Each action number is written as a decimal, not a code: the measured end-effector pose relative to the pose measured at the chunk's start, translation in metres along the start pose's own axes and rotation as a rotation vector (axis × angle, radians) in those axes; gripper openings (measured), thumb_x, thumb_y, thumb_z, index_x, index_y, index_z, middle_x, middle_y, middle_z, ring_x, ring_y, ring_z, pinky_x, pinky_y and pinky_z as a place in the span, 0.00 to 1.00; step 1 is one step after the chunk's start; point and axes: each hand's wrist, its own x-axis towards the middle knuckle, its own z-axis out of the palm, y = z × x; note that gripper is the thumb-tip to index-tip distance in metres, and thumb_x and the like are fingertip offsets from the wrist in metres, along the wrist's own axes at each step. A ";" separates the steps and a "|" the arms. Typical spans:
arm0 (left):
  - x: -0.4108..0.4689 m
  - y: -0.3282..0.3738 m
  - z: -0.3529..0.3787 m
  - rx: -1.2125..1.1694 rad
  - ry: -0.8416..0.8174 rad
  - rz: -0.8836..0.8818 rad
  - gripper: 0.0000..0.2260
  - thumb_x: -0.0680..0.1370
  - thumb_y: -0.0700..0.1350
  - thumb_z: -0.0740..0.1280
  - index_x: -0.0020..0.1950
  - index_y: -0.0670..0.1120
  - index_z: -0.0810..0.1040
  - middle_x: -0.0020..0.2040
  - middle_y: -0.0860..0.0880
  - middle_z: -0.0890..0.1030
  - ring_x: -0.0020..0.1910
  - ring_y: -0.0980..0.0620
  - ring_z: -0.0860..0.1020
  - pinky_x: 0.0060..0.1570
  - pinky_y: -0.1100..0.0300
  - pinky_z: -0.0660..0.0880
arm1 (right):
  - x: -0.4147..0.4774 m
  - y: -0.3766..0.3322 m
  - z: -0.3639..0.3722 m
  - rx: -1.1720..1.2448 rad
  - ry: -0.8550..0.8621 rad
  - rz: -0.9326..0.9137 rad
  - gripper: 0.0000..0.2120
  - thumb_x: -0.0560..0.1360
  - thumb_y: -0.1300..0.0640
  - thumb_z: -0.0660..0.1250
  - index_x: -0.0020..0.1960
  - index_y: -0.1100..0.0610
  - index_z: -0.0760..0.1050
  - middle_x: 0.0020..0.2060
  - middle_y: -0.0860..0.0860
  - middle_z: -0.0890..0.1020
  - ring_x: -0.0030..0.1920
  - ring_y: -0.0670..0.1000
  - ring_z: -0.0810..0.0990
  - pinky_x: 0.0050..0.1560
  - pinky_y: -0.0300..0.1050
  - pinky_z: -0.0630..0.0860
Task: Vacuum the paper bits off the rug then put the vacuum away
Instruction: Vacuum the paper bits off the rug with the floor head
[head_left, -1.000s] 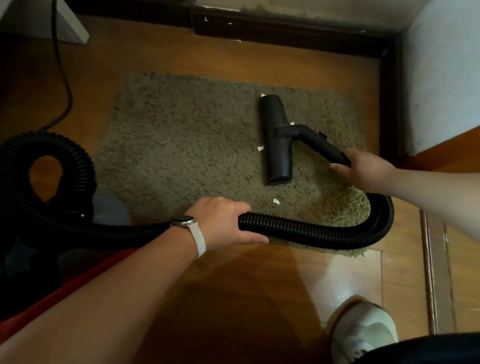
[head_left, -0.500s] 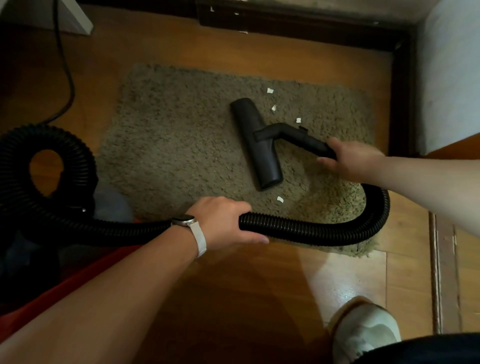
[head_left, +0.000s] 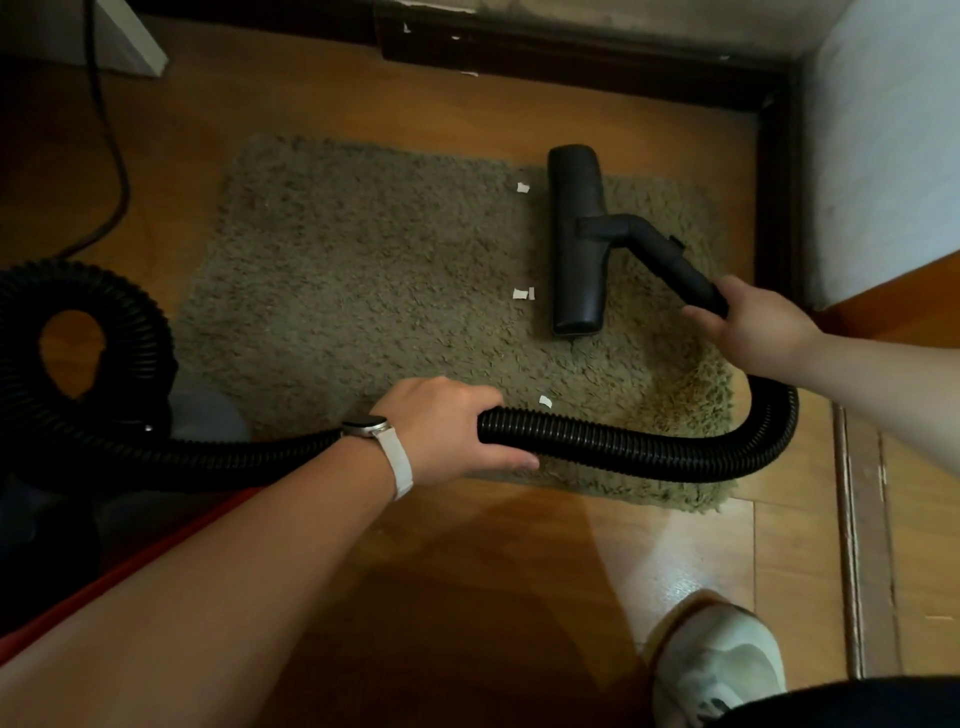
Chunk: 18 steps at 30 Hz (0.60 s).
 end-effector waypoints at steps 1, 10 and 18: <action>0.001 0.000 -0.001 -0.001 0.008 -0.001 0.27 0.68 0.78 0.58 0.48 0.57 0.75 0.37 0.58 0.76 0.39 0.57 0.77 0.42 0.58 0.76 | 0.000 0.001 -0.002 0.007 -0.001 0.009 0.16 0.81 0.40 0.60 0.55 0.54 0.69 0.38 0.56 0.79 0.35 0.56 0.80 0.32 0.50 0.76; 0.006 0.000 0.005 0.001 0.003 -0.006 0.27 0.67 0.79 0.56 0.48 0.58 0.74 0.36 0.59 0.76 0.38 0.59 0.77 0.40 0.59 0.77 | 0.003 0.013 0.000 0.041 -0.061 0.093 0.17 0.81 0.40 0.59 0.56 0.54 0.69 0.40 0.56 0.78 0.38 0.56 0.79 0.32 0.48 0.71; 0.003 -0.001 0.003 0.008 -0.007 -0.019 0.29 0.67 0.79 0.56 0.49 0.57 0.74 0.36 0.59 0.75 0.38 0.58 0.77 0.42 0.59 0.77 | 0.020 -0.007 0.002 0.056 -0.089 0.076 0.16 0.81 0.40 0.59 0.56 0.53 0.69 0.41 0.55 0.78 0.38 0.55 0.78 0.32 0.48 0.70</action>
